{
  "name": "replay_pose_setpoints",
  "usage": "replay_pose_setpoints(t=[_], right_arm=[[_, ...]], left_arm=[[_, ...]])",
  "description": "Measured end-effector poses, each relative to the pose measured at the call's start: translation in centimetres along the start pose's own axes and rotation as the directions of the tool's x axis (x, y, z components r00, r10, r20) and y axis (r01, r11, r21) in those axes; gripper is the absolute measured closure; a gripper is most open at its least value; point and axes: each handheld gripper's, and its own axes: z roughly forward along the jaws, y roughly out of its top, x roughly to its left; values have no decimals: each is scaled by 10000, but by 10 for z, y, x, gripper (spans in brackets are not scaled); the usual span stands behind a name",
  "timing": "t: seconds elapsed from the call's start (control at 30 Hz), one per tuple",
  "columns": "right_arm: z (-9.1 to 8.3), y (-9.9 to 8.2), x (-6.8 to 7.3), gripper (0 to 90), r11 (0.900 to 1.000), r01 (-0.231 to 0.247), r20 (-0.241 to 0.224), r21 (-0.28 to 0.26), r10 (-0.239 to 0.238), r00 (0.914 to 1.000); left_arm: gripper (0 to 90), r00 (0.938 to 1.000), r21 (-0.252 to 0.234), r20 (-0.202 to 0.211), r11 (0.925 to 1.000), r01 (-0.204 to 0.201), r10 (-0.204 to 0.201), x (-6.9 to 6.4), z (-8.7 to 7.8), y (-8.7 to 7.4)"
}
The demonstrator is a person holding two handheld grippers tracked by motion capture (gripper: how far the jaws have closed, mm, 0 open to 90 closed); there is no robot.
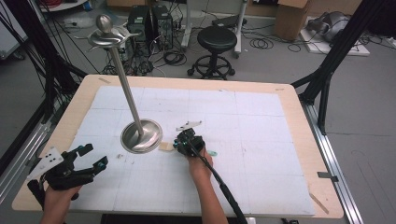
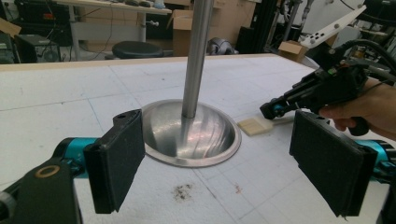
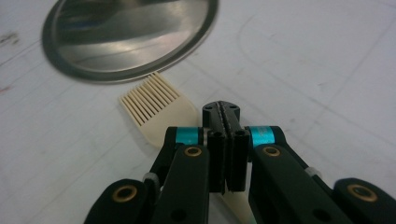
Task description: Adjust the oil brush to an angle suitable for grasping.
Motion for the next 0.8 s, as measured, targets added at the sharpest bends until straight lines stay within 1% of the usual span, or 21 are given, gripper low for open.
replay_pose_setpoints(t=[0.17, 0.27, 0.37, 0.5, 0.63, 0.67, 0.7, 0.73, 0.77, 0.8], right_arm=[[-7, -9, 13, 892, 9997, 248, -604, 91, -242, 9979], [-14, -17, 18, 892, 9996, 258, -894, 108, -248, 9957], [-21, -25, 23, 892, 9996, 259, -1132, 88, -248, 9933], [-28, -33, 31, 891, 9993, 350, -1379, 97, -334, 9899], [-34, -40, 38, 892, 9995, 309, -1497, 92, -291, 9883], [-35, -42, 41, 892, 9994, 325, -1534, 84, -308, 9877], [-37, -43, 41, 892, 9990, 436, -1520, 62, -422, 9875], [-40, -43, 40, 892, 9990, 449, -1369, -52, -452, 9895], [-44, -43, 36, 892, 9989, 409, -1143, -249, -435, 9925], [-49, -43, 29, 892, 9985, 235, -941, -486, -280, 9952]], left_arm=[[187, 10000, 68, 17, 10000, 11, -11, 0, 1, 0], [187, 10000, 57, 31, 10000, 7, -7, 0, 1, 0], [187, 10000, 85, 21, 10000, 32, -32, -1, 1, 0], [194, 10000, 141, 61, 9999, -35, 34, -1, 2, -1], [194, 10000, 156, 58, 9999, -39, 38, -2, 3, -1], [195, 10000, 169, 55, 9999, -37, 36, -2, 3, -1], [194, 10000, 175, 41, 9998, -39, 38, -2, 2, -1], [194, 10000, 177, 38, 9998, -50, 50, -2, 2, -1], [195, 10000, 192, 50, 9998, -70, 69, -2, 2, -2], [194, 10000, 205, 46, 9998, -73, 72, -2, 2, -2]])
